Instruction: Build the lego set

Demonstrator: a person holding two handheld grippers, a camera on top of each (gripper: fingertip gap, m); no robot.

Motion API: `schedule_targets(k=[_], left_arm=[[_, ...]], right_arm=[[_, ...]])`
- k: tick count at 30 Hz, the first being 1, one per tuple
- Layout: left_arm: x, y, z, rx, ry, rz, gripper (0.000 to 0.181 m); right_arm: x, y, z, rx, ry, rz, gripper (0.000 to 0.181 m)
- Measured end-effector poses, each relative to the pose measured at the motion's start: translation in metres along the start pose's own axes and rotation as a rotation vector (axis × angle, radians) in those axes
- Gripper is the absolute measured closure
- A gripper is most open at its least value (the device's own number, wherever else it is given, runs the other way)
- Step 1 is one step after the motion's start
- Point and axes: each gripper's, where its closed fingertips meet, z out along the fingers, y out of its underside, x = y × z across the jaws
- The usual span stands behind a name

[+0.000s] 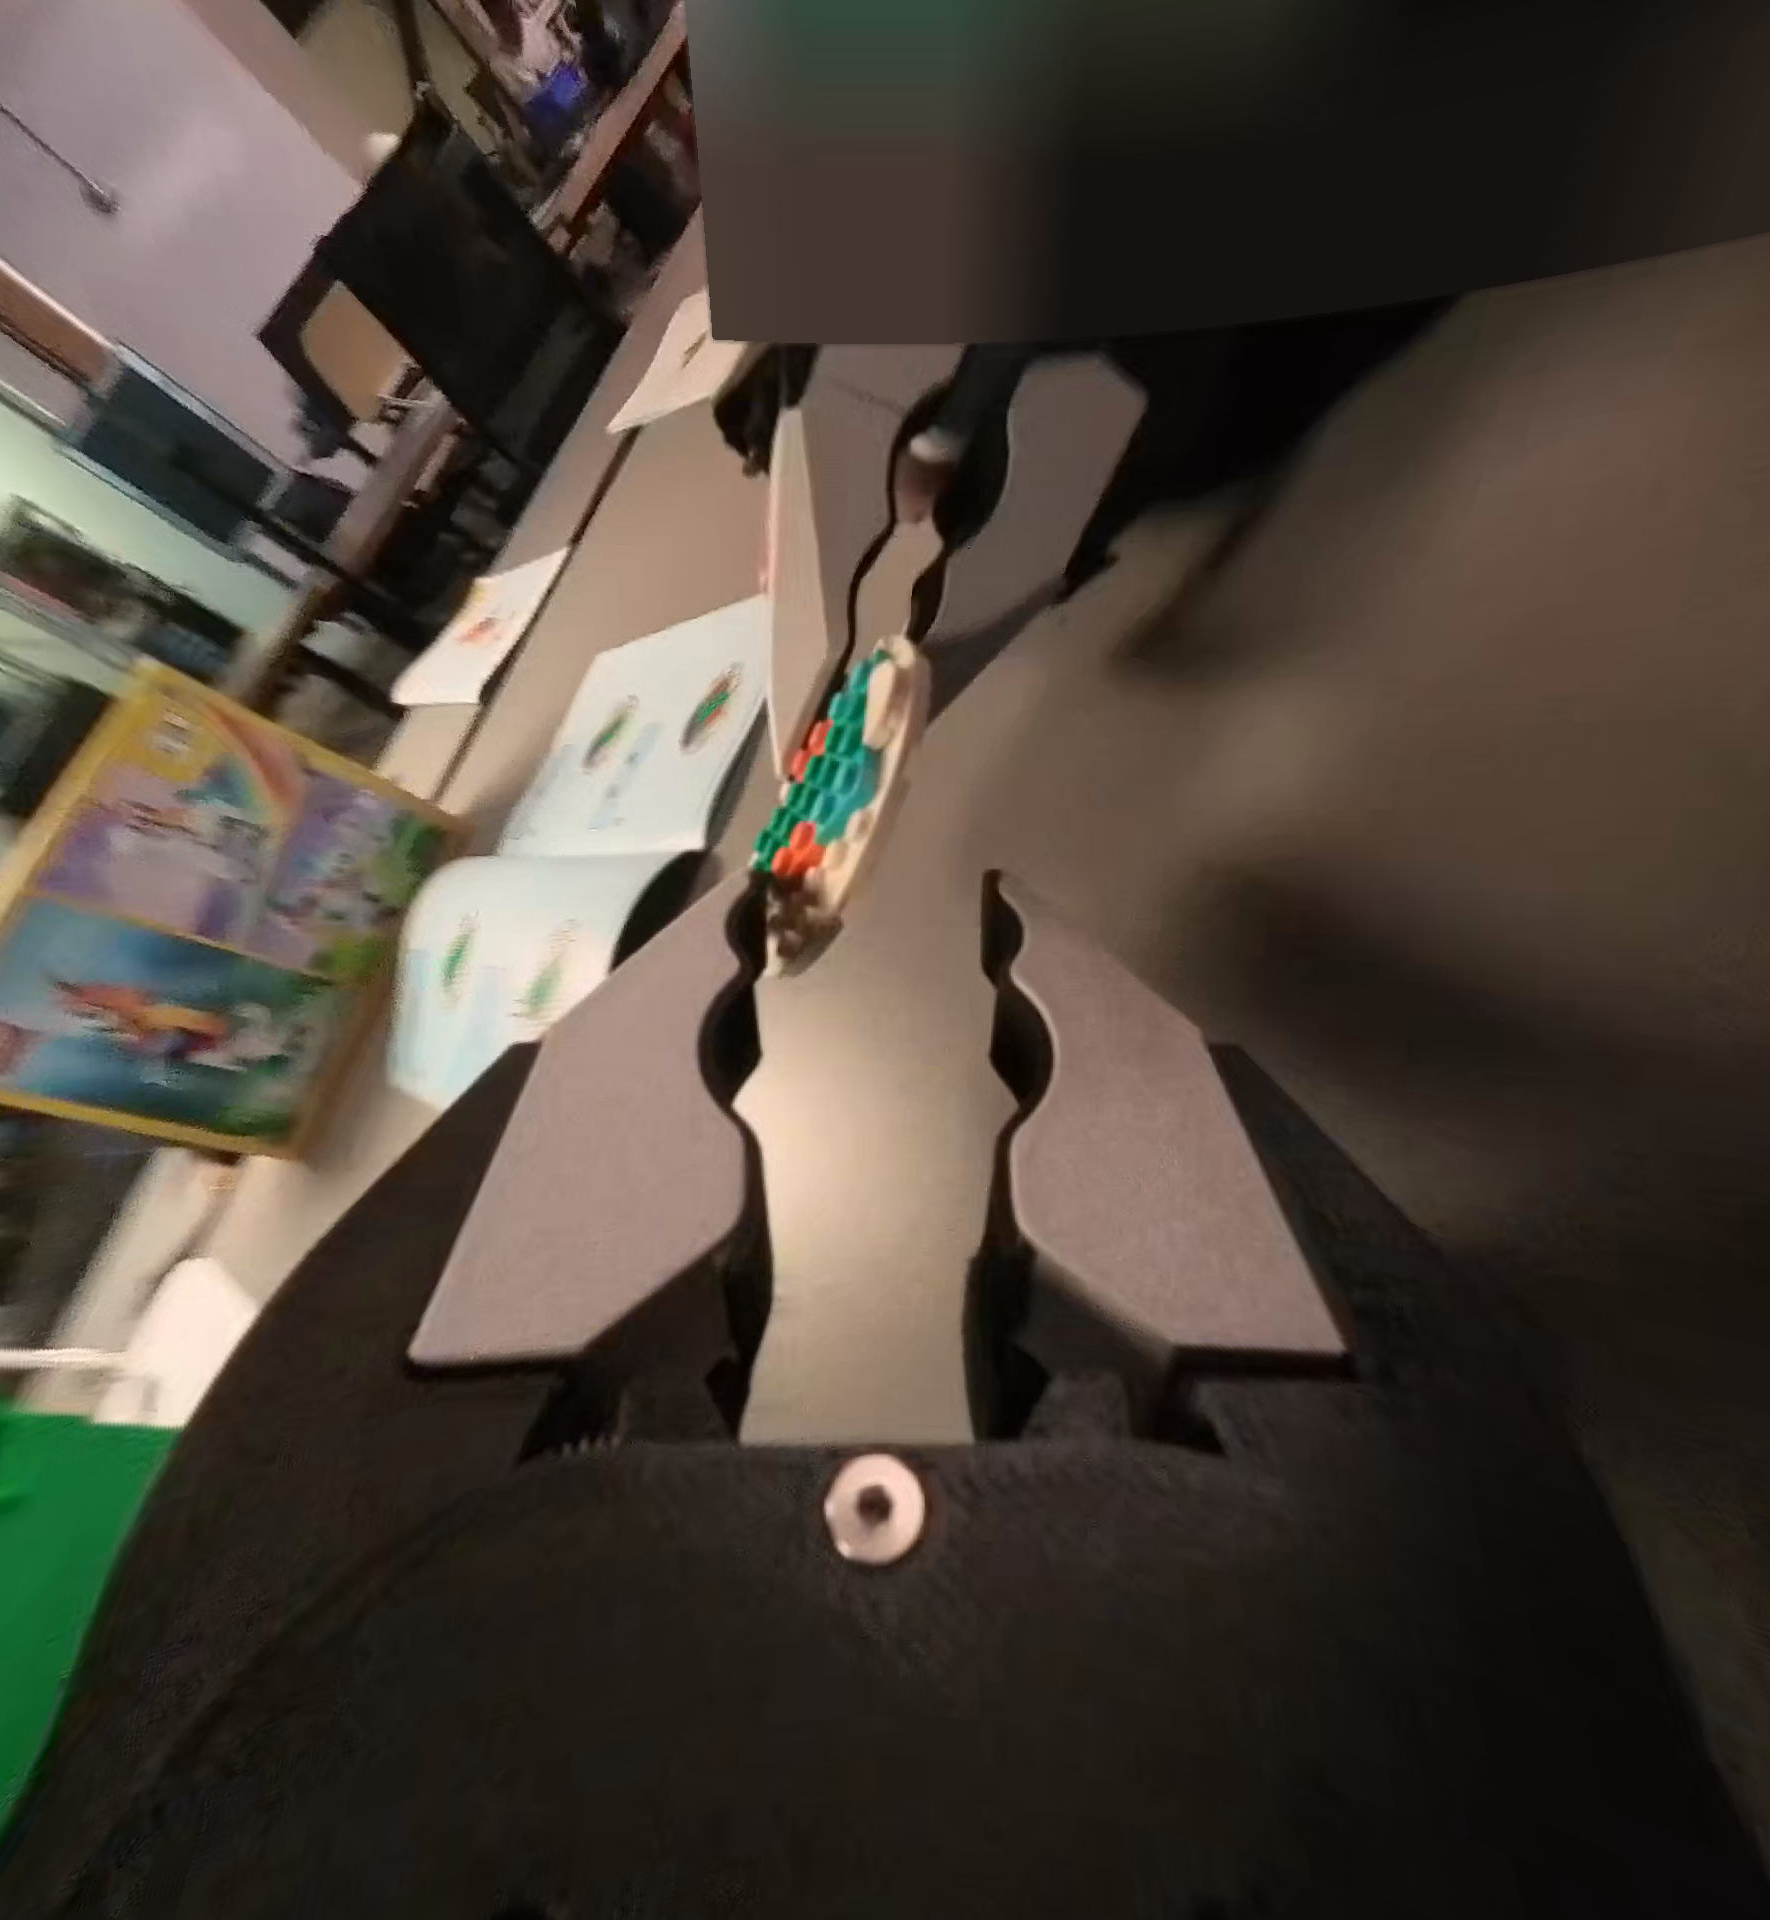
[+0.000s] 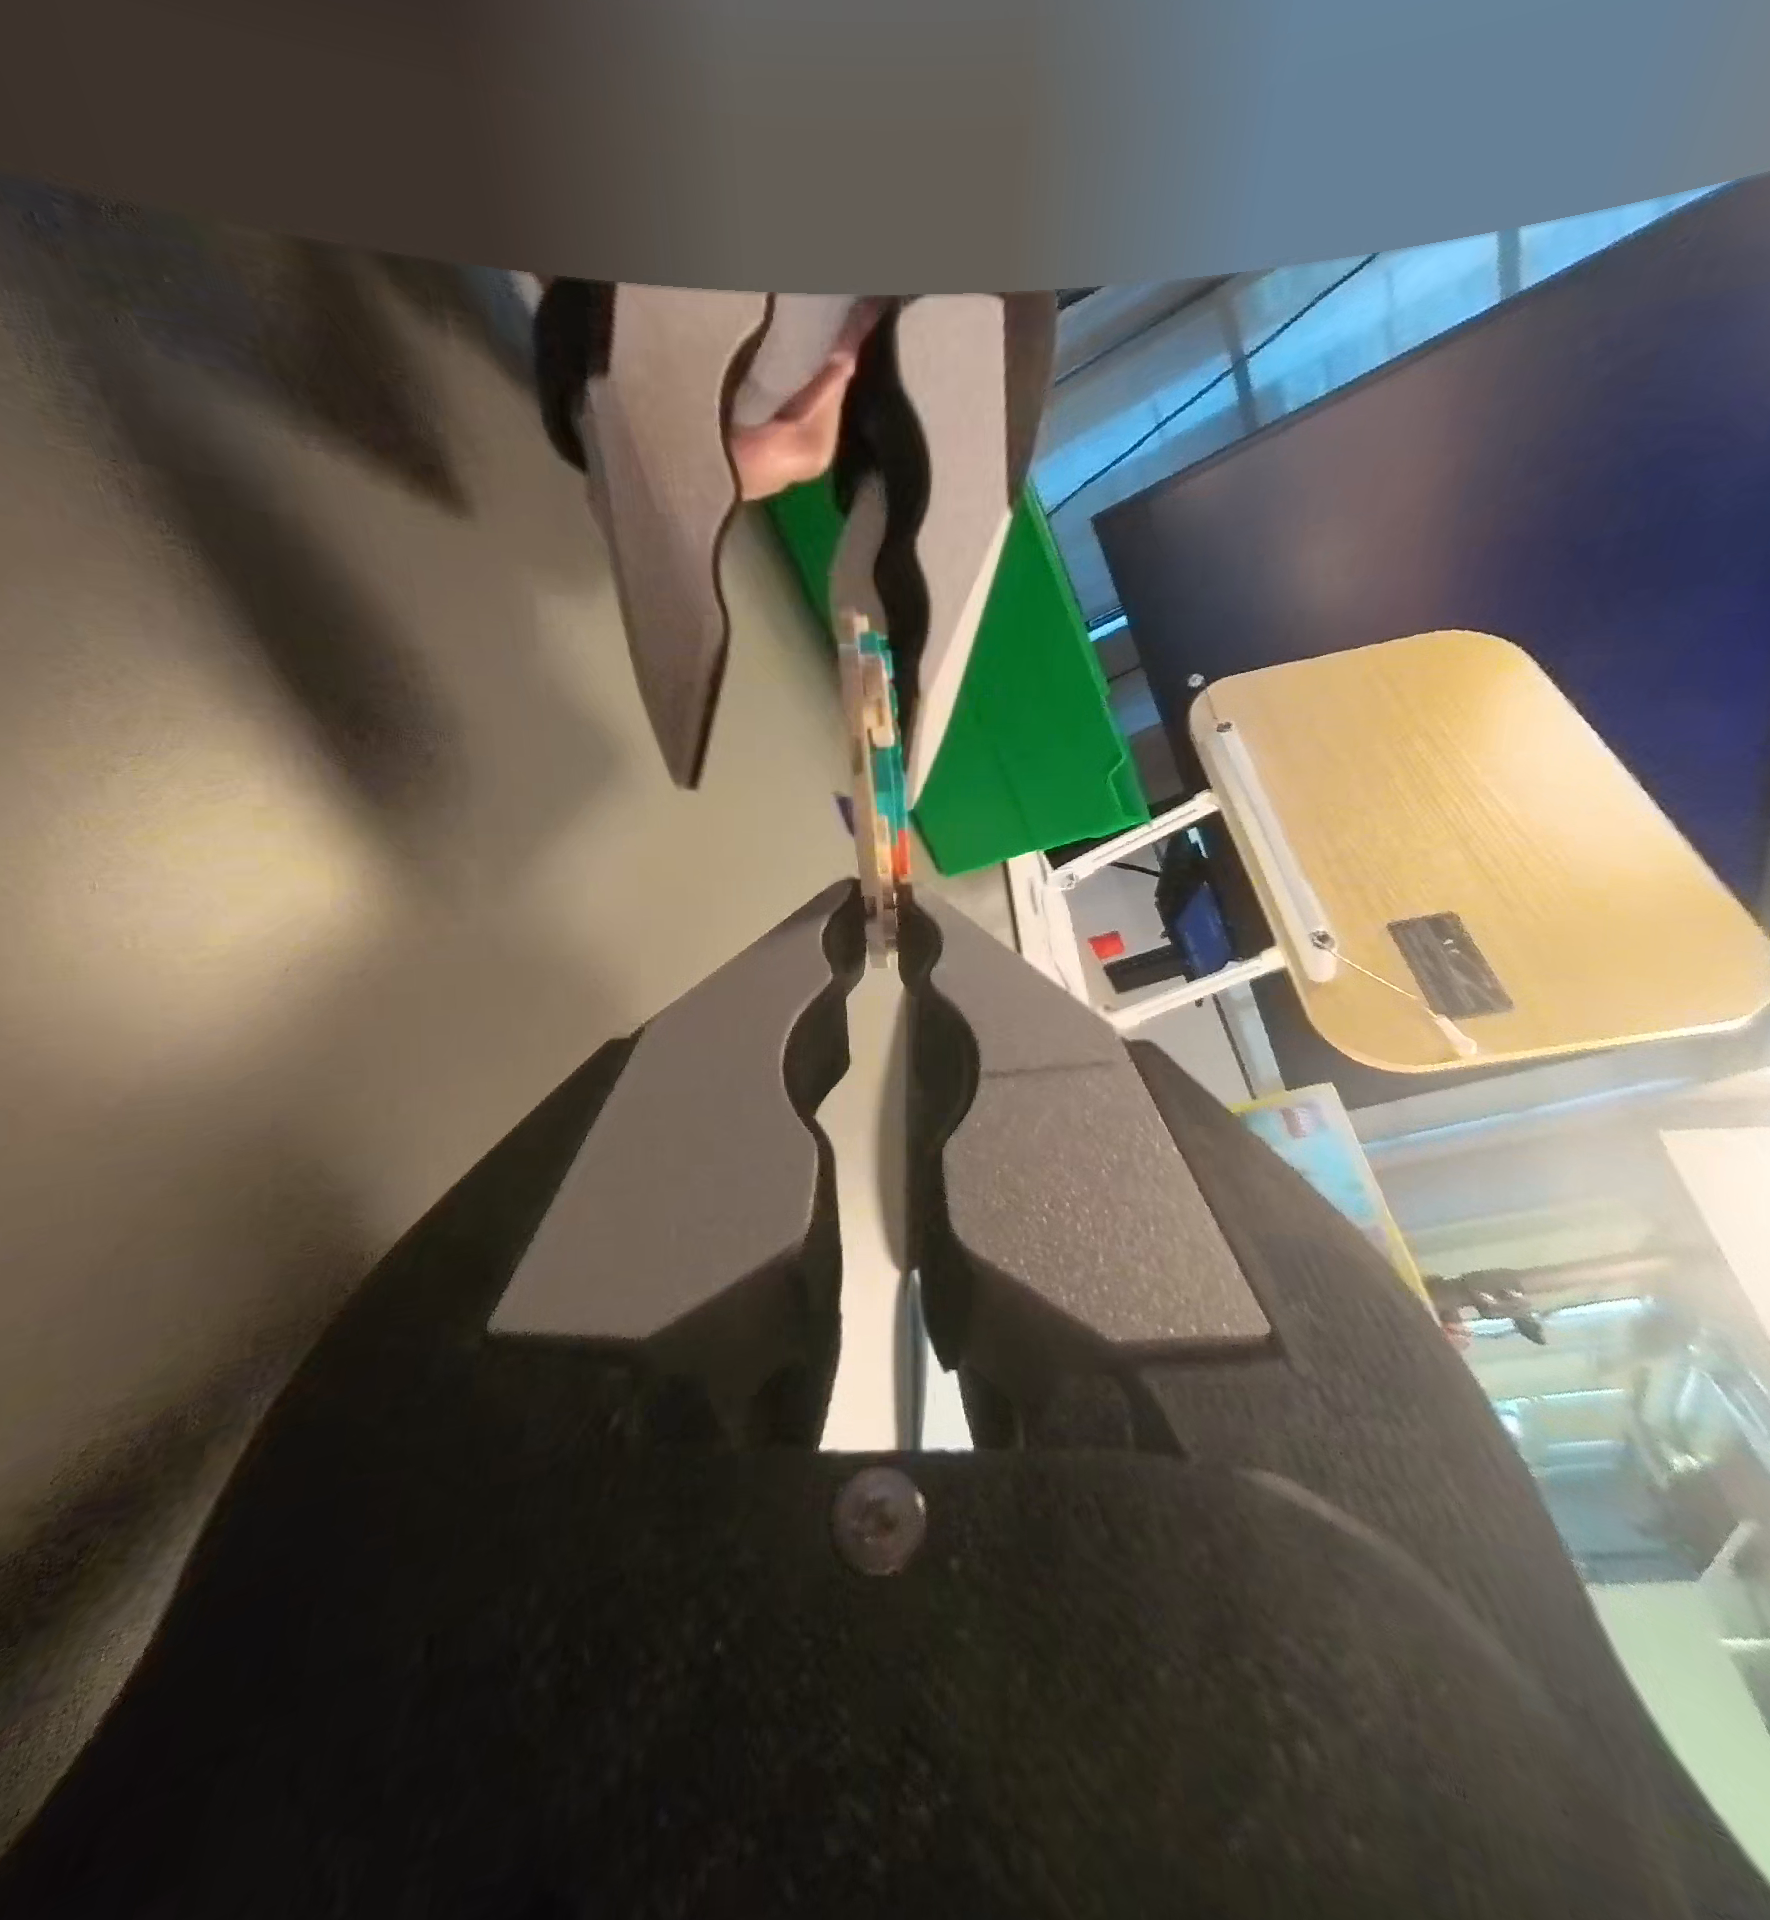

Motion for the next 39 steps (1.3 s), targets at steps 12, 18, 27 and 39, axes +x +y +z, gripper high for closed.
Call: schedule_targets(k=[12, 18, 27, 39], left_arm=[[-0.013, 0.007, 0.006, 0.019, -0.191, 0.317, 0.174], [-0.026, 0.022, 0.015, -0.059, -0.238, 0.285, 0.174], [-0.028, 0.030, 0.018, -0.098, -0.241, 0.316, 0.174], [-0.028, 0.025, 0.015, -0.076, -0.264, 0.382, 0.174]], right_arm=[[-0.007, 0.014, 0.004, -0.046, -0.066, 0.062, 0.177], [0.016, 0.031, 0.001, -0.116, 0.035, 0.218, 0.150], [0.057, 0.060, -0.020, -0.156, 0.223, 0.554, 0.149], [0.007, 0.073, -0.025, -0.521, -0.068, 1.247, 0.152]])
